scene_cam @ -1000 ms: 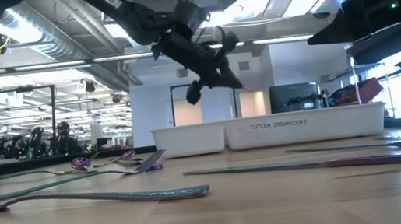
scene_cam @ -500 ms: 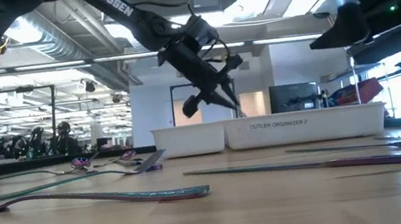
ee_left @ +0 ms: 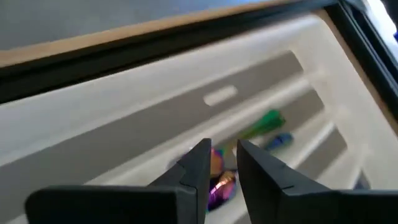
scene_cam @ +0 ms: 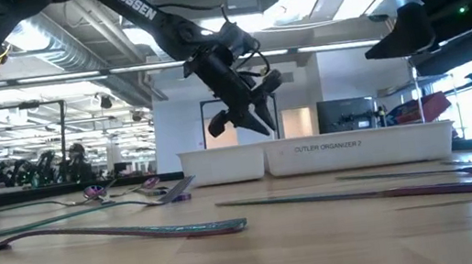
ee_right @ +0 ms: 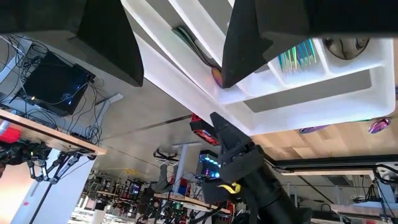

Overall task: Sort silverware
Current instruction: Put the blue fork into the tray organizer

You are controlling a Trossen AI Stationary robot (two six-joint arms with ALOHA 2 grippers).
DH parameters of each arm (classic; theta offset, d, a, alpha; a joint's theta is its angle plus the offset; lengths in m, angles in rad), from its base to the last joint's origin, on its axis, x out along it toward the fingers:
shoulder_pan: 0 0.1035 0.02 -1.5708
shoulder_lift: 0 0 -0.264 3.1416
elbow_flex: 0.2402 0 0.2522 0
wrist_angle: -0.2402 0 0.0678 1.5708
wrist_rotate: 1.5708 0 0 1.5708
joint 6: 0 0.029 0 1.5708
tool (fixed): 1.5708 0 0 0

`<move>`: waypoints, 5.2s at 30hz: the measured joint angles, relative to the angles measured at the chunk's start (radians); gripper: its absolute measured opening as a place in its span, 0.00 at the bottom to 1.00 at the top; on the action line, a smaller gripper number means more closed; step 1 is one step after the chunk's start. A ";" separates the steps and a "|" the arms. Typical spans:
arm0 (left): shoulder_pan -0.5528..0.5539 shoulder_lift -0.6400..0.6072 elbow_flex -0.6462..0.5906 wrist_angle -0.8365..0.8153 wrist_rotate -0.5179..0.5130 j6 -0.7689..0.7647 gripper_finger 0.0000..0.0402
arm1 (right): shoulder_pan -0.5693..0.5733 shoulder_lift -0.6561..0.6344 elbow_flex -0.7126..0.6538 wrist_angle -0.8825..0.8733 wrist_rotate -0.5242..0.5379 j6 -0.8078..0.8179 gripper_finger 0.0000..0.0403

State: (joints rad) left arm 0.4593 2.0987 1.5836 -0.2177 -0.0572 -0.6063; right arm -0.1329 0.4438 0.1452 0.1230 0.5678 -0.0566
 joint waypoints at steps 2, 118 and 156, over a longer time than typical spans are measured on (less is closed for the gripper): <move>-0.014 0.000 0.000 -0.002 0.018 0.095 0.16 | 0.000 0.000 0.000 0.000 0.000 0.000 0.50; -0.751 -0.357 -0.410 -0.028 -0.700 -0.538 0.00 | 0.597 0.706 0.517 -0.254 0.492 0.303 0.43; -0.520 -0.334 -0.400 0.762 -0.883 -0.155 0.00 | 0.210 0.863 0.514 0.325 0.015 0.630 0.43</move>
State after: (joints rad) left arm -0.0610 1.7649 1.1839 0.5442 -0.9398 -0.7611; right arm 0.0773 1.3071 0.6594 0.4482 0.5833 0.5731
